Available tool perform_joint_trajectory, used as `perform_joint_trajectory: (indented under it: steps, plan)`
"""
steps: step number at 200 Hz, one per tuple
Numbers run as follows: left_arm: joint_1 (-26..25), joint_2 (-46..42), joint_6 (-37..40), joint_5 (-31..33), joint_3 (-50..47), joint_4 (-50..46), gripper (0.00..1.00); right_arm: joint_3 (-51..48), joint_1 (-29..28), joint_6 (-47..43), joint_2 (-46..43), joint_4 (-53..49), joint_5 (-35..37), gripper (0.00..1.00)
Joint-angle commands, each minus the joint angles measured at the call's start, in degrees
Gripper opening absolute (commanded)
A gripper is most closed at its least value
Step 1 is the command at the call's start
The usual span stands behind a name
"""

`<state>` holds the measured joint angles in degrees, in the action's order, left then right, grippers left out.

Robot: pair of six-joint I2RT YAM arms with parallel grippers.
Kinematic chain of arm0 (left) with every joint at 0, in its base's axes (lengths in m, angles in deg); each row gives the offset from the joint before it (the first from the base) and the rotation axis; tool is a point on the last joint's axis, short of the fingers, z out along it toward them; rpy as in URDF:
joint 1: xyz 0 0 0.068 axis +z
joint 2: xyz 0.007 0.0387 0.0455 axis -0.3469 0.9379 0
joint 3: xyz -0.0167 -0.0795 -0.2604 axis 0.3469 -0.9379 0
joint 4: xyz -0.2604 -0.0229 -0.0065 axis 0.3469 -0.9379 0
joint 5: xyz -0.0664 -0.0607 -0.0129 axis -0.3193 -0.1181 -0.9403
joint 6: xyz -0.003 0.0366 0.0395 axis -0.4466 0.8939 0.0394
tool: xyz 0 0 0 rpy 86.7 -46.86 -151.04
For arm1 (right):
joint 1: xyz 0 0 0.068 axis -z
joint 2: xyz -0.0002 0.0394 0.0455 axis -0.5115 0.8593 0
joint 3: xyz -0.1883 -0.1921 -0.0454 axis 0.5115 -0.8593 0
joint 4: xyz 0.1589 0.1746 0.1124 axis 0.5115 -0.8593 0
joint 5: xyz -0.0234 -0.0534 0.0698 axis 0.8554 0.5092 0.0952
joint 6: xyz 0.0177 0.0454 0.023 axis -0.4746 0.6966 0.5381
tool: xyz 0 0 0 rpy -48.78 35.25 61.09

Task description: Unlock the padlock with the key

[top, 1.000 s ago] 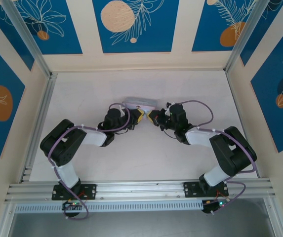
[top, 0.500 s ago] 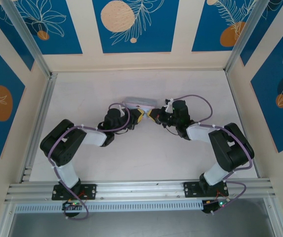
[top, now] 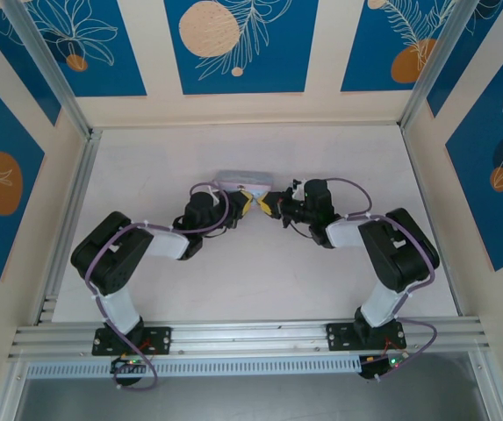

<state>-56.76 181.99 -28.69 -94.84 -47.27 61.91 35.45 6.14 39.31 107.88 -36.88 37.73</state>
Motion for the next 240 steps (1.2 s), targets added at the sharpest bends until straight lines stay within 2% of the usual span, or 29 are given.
perform_joint_trajectory:
  steps: [1,87,135,177,240]
  plan:
    - [-3.4,-1.5,0.8,-11.5,0.4,2.6,0.0,2.5,-1.6,3.6,1.1,8.0,-1.9,0.0]
    - [-3.4,-2.1,0.6,-11.6,0.0,1.9,0.0,4.1,3.7,-5.7,1.1,0.5,-7.6,0.0]
    - [-3.4,-2.3,0.8,-11.7,0.1,1.6,0.0,6.4,3.9,-9.4,0.6,-3.2,-9.1,0.0]
    - [-3.4,-2.4,0.8,-11.8,-0.1,1.6,0.0,10.0,3.9,-18.9,-1.2,-12.0,-9.5,0.0]
    - [-3.4,-2.5,0.9,-11.8,-0.1,1.3,0.0,10.0,3.4,-26.8,-2.8,-13.0,-7.7,0.0]
